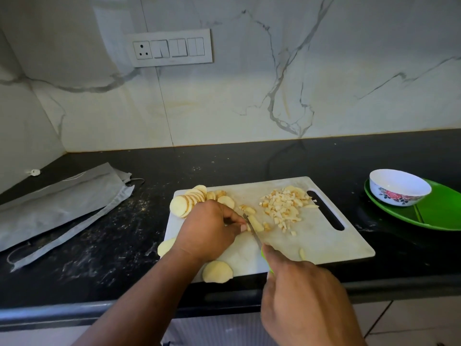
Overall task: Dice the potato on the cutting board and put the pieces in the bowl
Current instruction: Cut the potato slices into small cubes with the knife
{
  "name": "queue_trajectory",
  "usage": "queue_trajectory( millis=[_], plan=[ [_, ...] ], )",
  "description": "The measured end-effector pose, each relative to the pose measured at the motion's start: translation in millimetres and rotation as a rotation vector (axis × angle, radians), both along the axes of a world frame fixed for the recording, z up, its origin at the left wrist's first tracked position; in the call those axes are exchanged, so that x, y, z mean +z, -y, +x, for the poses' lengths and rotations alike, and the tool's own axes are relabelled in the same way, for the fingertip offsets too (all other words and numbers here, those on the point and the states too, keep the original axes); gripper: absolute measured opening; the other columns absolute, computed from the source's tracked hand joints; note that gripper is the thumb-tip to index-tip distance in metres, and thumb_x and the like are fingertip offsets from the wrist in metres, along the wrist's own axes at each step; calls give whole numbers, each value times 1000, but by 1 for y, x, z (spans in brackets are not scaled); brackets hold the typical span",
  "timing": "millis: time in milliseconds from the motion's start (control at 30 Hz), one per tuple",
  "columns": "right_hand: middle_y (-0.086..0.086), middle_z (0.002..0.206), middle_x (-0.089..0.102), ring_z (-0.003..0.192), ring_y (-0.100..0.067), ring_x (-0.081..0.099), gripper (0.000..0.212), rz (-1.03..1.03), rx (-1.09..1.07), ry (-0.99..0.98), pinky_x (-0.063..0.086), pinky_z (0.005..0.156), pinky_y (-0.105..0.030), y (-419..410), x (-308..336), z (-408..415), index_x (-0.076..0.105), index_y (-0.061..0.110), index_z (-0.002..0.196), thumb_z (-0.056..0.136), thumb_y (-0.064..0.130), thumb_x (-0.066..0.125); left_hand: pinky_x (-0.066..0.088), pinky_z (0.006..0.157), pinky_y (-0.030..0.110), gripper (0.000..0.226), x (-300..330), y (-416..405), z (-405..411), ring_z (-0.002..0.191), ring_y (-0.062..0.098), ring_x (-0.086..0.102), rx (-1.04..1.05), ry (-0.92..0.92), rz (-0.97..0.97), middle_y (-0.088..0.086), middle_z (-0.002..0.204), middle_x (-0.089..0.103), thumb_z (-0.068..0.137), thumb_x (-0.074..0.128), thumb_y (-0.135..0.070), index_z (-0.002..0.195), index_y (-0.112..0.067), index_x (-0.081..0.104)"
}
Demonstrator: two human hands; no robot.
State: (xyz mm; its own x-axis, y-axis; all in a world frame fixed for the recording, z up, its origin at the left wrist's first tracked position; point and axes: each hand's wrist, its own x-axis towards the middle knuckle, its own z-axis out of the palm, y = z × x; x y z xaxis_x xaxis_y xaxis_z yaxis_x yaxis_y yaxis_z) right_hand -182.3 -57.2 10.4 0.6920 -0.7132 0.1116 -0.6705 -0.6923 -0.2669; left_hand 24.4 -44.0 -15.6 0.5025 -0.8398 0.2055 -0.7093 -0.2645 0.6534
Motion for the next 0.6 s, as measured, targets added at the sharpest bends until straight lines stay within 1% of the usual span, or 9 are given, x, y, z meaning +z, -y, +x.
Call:
queue_trajectory(
  millis=[67,167,200,300,367,433,467,533,600],
  plan=[
    [9,108,63,103,-7,63,64,45,13,3,47,85,-21,-4,2,-10,12,42,153,97,43,43,48,81,5,6,0,0,0,89,-11,66,-4,9,7,-28,88,74,89,82,-30,92,-35,83],
    [7,87,52,102,-3,61,62,66,-5,42,44,84,-14,-6,3,-25,10,52,149,95,51,40,52,85,9,7,-1,-1,1,91,-9,66,-23,34,-4,-28,91,74,90,80,-31,95,-36,83],
    [6,85,51,104,-4,61,61,60,-15,52,45,85,-15,-6,4,-28,12,54,149,95,51,40,53,86,12,8,-1,-2,0,91,-9,67,-32,41,-13,-27,93,75,92,78,-31,97,-35,83],
    [9,102,62,105,-9,61,61,44,-36,85,47,86,-19,-5,10,-27,14,51,149,94,49,39,57,84,19,12,-3,-5,-3,90,-5,68,-68,96,-63,-22,99,76,97,72,-29,103,-30,83],
    [9,104,64,102,-10,61,59,10,-49,94,47,83,-21,-2,12,-21,17,48,150,94,47,39,55,81,15,14,-3,-7,-3,90,-2,68,-55,117,-151,-19,101,77,99,70,-26,102,-27,83],
    [8,102,65,97,-11,62,57,-14,-47,108,47,78,-20,-1,10,-13,21,44,150,95,45,39,47,84,5,12,-2,-9,-2,98,-1,67,-16,91,-253,-18,98,77,98,71,-23,99,-24,84],
    [9,101,65,95,-11,63,57,-17,-39,112,46,76,-20,-2,9,-9,23,42,150,96,44,40,45,86,3,12,-1,-9,-2,101,-2,66,1,78,-280,-18,98,77,97,72,-22,99,-24,84],
    [9,101,65,94,-11,63,55,-14,-28,114,46,75,-21,-6,4,-1,26,40,149,96,42,41,46,90,4,11,0,-10,-2,102,-3,67,40,69,-311,-18,100,76,97,73,-22,100,-24,83],
    [8,96,64,90,-12,63,55,-7,-24,124,48,76,-23,-7,1,2,26,40,148,95,41,41,45,89,2,11,1,-10,-2,102,-3,67,70,56,-333,-17,101,75,97,73,-23,102,-23,83]
  ],
)
